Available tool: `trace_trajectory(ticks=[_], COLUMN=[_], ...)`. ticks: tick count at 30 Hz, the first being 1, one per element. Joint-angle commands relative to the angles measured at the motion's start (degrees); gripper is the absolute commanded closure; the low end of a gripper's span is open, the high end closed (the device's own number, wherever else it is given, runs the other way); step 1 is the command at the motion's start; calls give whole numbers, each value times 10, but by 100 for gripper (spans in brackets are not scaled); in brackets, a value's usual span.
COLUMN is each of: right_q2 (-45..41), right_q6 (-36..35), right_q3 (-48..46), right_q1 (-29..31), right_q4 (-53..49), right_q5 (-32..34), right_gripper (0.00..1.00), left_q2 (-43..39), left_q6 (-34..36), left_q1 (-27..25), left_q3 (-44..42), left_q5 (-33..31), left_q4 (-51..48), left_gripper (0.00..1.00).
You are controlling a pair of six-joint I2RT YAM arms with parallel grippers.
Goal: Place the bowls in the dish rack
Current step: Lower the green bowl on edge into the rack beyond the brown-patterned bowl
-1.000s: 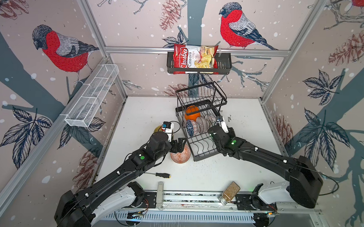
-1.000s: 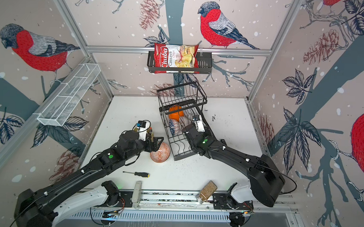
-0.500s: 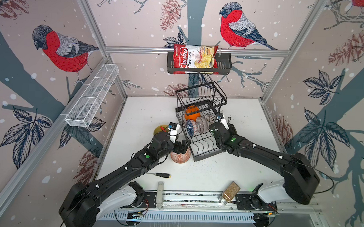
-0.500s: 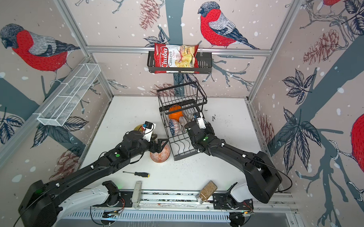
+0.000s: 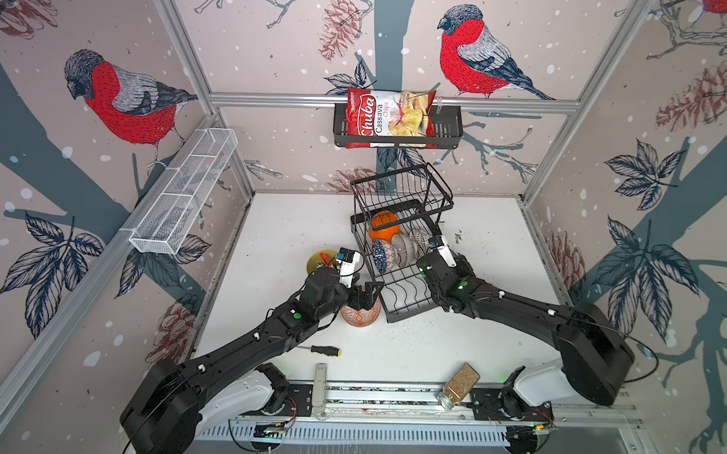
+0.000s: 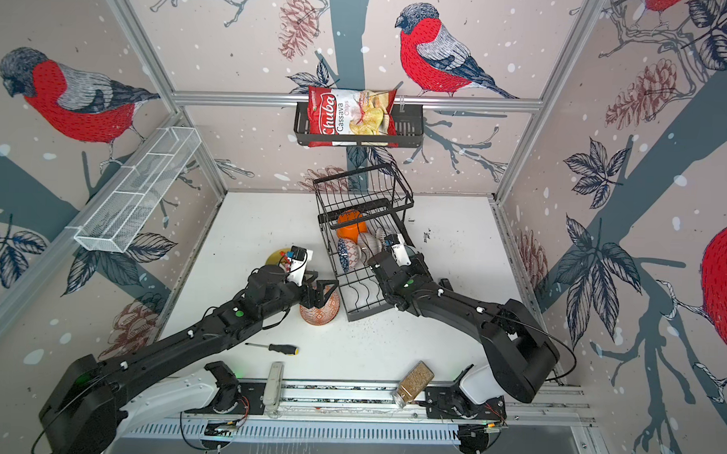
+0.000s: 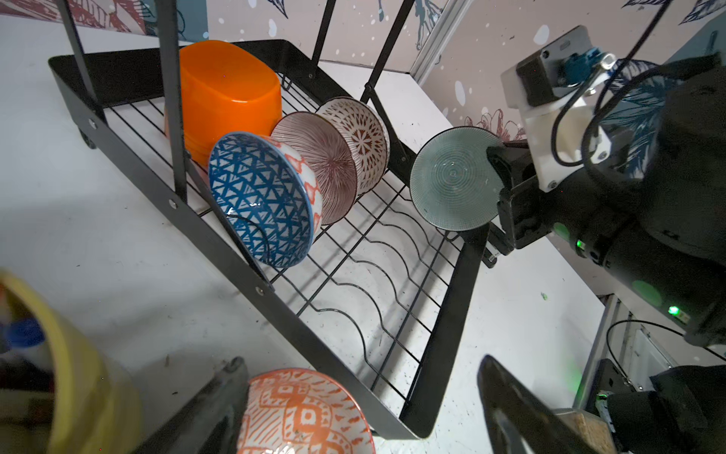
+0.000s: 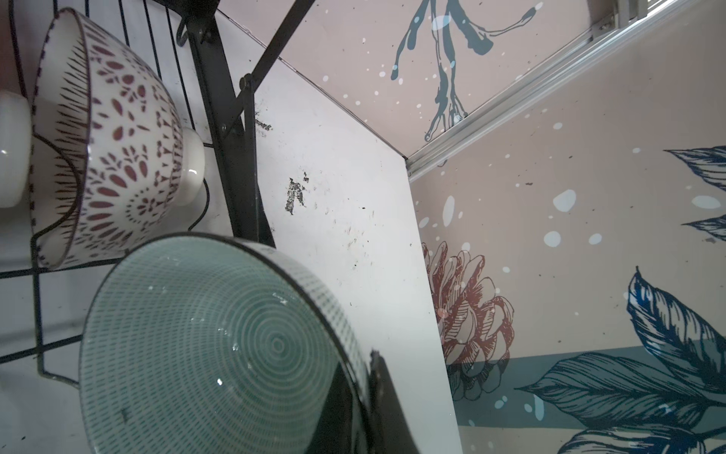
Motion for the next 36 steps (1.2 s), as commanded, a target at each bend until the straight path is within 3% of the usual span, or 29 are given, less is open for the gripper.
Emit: trace_trajectory(ticks=[1, 22, 36], right_q2=[16, 121, 181], right_q6=[-19, -70, -35], right_q3=[-4, 5, 29], right_q1=[0, 18, 40], right_q4=[42, 89, 51], right_q5=[45, 75, 69], right_gripper=[100, 100, 99], left_q2=[6, 32, 24], left_q6=[-3, 21, 22], left_q1=[2, 2, 2], left_q3=[-1, 7, 1], left_q5=[-12, 3, -4], left_q4=[42, 47, 42], left_gripper=[10, 10, 10])
